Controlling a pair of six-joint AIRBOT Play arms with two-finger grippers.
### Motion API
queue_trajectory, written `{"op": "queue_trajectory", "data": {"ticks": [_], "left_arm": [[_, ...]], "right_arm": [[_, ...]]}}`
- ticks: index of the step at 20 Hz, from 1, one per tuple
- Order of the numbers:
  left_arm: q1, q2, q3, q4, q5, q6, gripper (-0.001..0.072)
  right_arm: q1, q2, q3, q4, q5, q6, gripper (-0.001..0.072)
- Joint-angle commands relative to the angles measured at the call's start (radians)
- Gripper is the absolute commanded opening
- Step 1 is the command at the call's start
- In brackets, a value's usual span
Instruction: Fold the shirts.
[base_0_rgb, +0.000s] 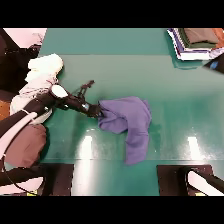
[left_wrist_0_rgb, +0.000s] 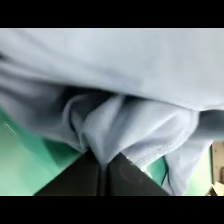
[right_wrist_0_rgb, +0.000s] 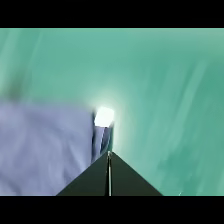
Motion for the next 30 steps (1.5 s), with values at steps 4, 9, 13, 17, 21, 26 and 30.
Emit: {"op": "queue_trajectory", "data": {"ticks": [4, 9, 13, 17, 21, 26, 30], "left_arm": [[0.125, 0.071, 0.093, 0.091, -0.079, 0.0, 0.0025], [0.125, 0.071, 0.093, 0.095, -0.081, -0.001, 0.0026], [0.125, 0.071, 0.093, 0.095, -0.081, -0.001, 0.0026], [0.125, 0.071, 0.093, 0.095, -0.09, -0.001, 0.0026], [0.125, 0.074, 0.093, 0.095, -0.139, -0.001, 0.0025], [0.2, 0.23, 0.269, 0.281, -0.196, -0.051, 0.0024], [0.233, 0.371, 0.521, 0.34, -0.235, -0.018, 0.0025]], "right_arm": [[0.192, 0.004, -0.568, 0.125, -0.08, -0.007, 0.0592], [0.516, 0.002, -0.837, 0.306, -0.421, -0.063, 0.0591], [0.681, -0.003, -0.862, 0.308, -0.604, -0.062, 0.0558], [0.706, -0.072, -0.859, 0.316, -0.652, -0.061, 0.055], [0.702, -0.104, -0.859, 0.309, -0.688, -0.099, 0.0013], [0.41, 0.119, -0.733, 0.246, -0.557, -0.067, 0.0011], [0.127, 0.296, -0.466, 0.095, -0.452, -0.012, 0.0011]]}}
